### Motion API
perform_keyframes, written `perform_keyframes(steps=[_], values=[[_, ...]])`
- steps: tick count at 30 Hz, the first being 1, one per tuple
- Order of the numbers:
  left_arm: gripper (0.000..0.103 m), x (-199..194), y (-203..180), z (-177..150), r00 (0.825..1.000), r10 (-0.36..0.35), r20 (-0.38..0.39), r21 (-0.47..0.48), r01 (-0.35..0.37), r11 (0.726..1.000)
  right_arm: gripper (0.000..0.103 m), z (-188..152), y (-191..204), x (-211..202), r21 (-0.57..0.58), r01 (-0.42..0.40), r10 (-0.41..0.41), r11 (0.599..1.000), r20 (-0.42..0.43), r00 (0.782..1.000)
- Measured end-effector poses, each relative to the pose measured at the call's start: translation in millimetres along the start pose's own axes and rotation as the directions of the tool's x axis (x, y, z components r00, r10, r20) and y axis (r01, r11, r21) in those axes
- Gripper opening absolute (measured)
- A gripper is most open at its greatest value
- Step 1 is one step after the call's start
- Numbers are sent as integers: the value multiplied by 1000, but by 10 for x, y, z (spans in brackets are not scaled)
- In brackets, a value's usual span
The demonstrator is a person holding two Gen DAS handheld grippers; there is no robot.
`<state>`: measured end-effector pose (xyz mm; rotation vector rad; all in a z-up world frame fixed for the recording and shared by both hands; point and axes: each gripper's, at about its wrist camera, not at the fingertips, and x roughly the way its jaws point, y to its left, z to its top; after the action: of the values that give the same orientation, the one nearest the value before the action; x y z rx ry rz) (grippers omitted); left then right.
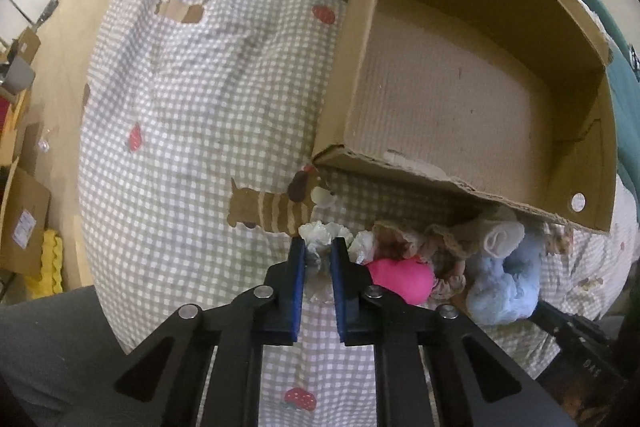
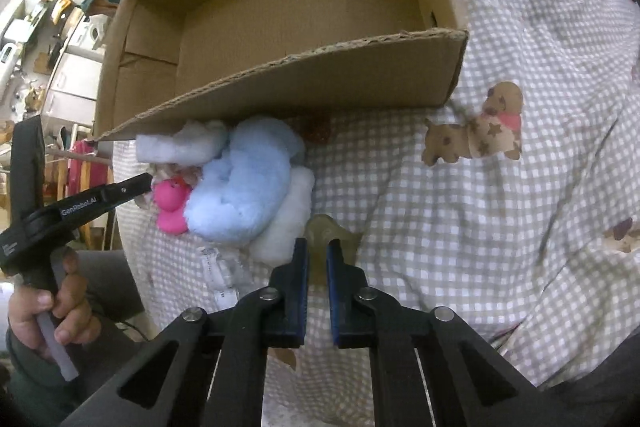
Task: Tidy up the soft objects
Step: 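Lift both held items and carry them over the open cardboard box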
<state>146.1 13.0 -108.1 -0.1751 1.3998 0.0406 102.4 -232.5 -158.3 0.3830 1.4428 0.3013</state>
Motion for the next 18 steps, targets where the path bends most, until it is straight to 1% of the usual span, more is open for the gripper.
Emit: perform_keyframes(steps=[2,6,9,12,15,17,18], values=[[11,-73,90,-29,1000,0,13,-15,1,1000,10,-8,-14,-77,4,1,-1,1000,33,999],[10,-196,182,-49,999,-6,37,-49,8,999,10,2,-94,-206,26,-23,20,999,89,996],[10,-298,240,-81,998,0,66,-63,4,998,10,-16,-52,-289,14,-39,37,999,137,990],[10,-444,265,-152,994,12,106,-57,-6,998,10,-53,-4,-381,-8,-49,50,999,175,983],[10,-543,299,-261,985,49,165,-32,-44,999,10,-115,2,-499,-32,-49,54,998,203,978],[10,-637,298,-358,981,39,191,-32,-34,999,10,-155,-3,-605,-55,-53,64,997,227,972],[10,-624,359,-382,980,35,196,-29,-30,999,10,-174,-3,-657,-64,-52,66,997,239,969]])
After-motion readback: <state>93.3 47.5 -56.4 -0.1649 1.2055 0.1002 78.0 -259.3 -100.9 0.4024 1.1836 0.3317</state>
